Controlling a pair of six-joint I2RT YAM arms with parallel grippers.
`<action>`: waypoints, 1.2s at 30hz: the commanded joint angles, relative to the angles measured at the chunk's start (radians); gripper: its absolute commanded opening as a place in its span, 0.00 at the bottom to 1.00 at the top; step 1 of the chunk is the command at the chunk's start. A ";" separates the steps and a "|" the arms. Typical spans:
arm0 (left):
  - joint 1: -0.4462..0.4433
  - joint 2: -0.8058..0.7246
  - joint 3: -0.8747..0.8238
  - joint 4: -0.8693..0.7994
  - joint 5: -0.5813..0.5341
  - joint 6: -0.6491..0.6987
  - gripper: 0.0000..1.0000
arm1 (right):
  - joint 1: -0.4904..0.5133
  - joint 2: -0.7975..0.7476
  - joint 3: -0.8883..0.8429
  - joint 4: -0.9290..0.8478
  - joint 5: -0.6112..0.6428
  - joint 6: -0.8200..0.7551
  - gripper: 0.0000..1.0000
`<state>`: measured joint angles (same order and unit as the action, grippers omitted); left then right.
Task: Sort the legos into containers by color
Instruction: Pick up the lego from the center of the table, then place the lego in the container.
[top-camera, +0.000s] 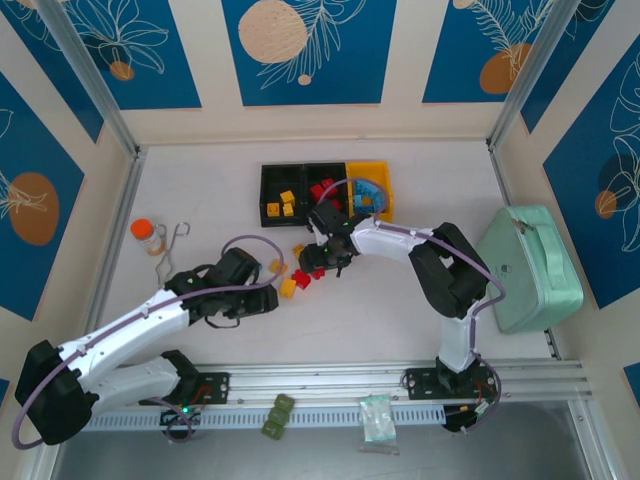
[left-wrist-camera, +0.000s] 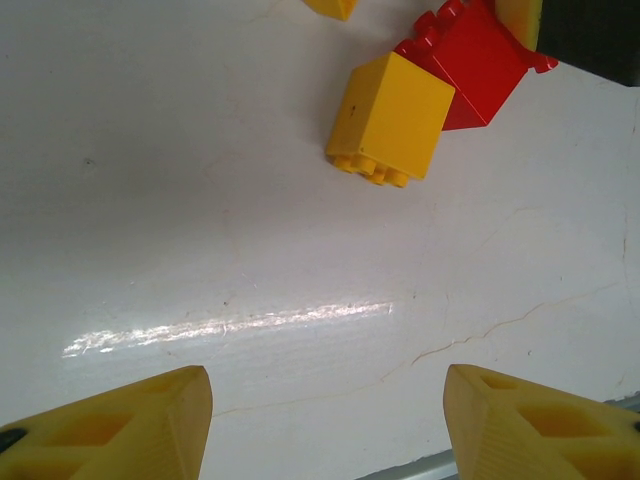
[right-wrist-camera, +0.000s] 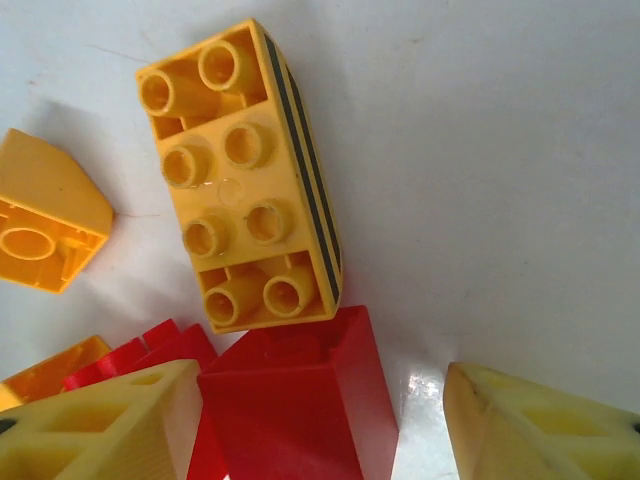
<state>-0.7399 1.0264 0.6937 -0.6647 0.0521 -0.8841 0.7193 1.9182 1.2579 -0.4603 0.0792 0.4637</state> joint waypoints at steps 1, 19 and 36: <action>0.007 0.013 -0.006 0.015 0.012 -0.011 0.62 | -0.012 0.007 0.012 -0.014 0.000 0.004 0.62; 0.007 0.084 -0.003 0.126 0.027 -0.017 0.61 | -0.074 -0.196 -0.081 -0.079 0.075 0.012 0.29; 0.008 0.178 0.073 0.174 0.028 0.002 0.61 | -0.181 -0.032 0.345 -0.199 0.087 -0.052 0.29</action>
<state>-0.7395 1.1946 0.7376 -0.4915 0.0776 -0.8860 0.5514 1.8282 1.5326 -0.6075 0.1623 0.4335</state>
